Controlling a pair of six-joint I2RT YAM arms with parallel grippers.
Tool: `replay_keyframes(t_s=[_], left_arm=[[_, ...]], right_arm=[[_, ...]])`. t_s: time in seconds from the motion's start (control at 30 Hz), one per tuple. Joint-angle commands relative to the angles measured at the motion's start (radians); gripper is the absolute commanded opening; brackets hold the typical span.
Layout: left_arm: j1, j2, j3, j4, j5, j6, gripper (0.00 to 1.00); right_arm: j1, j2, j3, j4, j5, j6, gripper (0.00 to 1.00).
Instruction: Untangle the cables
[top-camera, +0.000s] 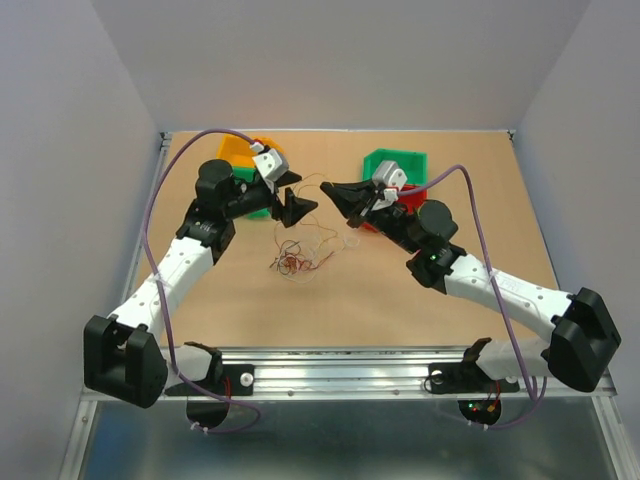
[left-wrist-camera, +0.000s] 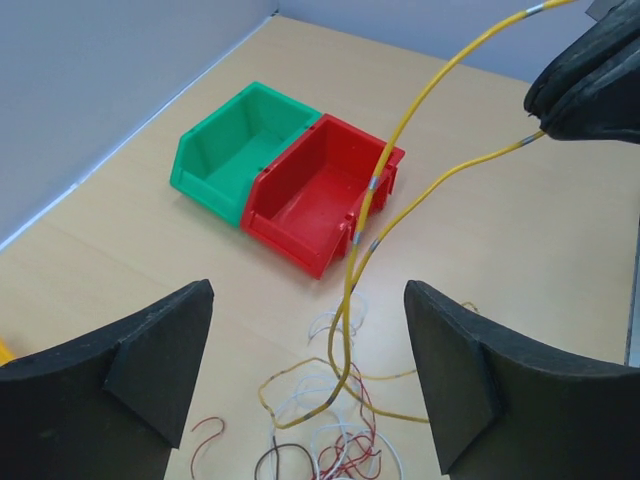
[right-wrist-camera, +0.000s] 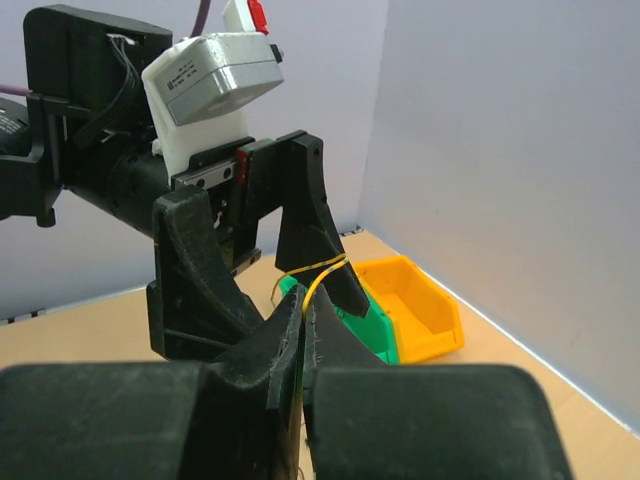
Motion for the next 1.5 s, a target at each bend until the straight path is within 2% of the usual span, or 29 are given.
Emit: replay_keyframes(t_s=[0.0, 0.03, 0.1, 0.3, 0.4, 0.43, 0.47, 0.53, 0.67, 0.77, 0.8, 0.93, 1.07, 1.17, 1.37, 1.43, 1.47], left_arm=[[-0.039, 0.012, 0.043, 0.054, -0.004, -0.016, 0.84], [-0.046, 0.012, 0.044, 0.051, -0.019, -0.016, 0.8], [-0.059, 0.03, 0.052, 0.033, -0.047, -0.016, 0.62], [-0.066, 0.016, 0.024, 0.042, -0.11, -0.018, 0.53], [-0.067, 0.016, 0.023, 0.042, -0.133, -0.03, 0.36], [-0.066, 0.024, 0.027, 0.037, -0.137, -0.03, 0.28], [-0.067, 0.03, 0.041, 0.029, -0.142, -0.029, 0.12], [-0.066, 0.047, 0.058, 0.0, -0.147, -0.024, 0.01], [-0.066, 0.05, 0.086, -0.034, -0.2, -0.024, 0.0], [-0.056, 0.044, 0.113, -0.058, -0.262, -0.022, 0.0], [-0.056, 0.044, 0.13, -0.082, -0.271, -0.024, 0.0], [-0.056, 0.091, 0.299, -0.216, -0.26, -0.022, 0.0], [-0.058, 0.145, 0.507, -0.287, -0.297, -0.029, 0.0], [-0.058, 0.194, 0.616, -0.372, -0.318, -0.025, 0.0], [-0.059, 0.21, 0.615, -0.345, -0.298, -0.068, 0.0], [-0.061, 0.208, 0.595, -0.314, -0.295, -0.078, 0.0], [-0.062, 0.208, 0.586, -0.308, -0.301, -0.075, 0.0]], right_arm=[[0.003, -0.003, 0.039, 0.074, -0.013, 0.004, 0.01], [0.004, -0.003, 0.036, 0.077, -0.01, 0.004, 0.0], [0.003, -0.003, 0.03, 0.096, 0.01, 0.013, 0.01], [0.004, -0.008, 0.011, 0.125, 0.11, 0.022, 0.0], [0.003, -0.008, 0.004, 0.13, 0.133, 0.027, 0.0], [0.003, -0.014, 0.001, 0.131, 0.137, 0.032, 0.01], [0.003, -0.016, -0.007, 0.131, 0.143, 0.033, 0.01], [0.004, -0.022, -0.021, 0.134, 0.172, 0.041, 0.0], [0.003, -0.043, -0.067, 0.14, 0.264, 0.061, 0.01], [0.003, -0.039, -0.068, 0.111, 0.387, 0.105, 0.01], [0.003, -0.023, -0.041, 0.055, 0.465, 0.113, 0.01], [0.003, 0.03, -0.002, -0.01, 0.57, 0.139, 0.01], [0.003, 0.078, 0.017, -0.01, 0.576, 0.156, 0.01], [0.002, 0.116, 0.033, -0.01, 0.524, 0.173, 0.01], [0.001, 0.156, 0.041, 0.01, 0.394, 0.142, 0.01], [0.002, 0.141, 0.01, 0.033, 0.361, 0.125, 0.09], [0.003, 0.13, -0.002, 0.041, 0.355, 0.102, 0.18]])
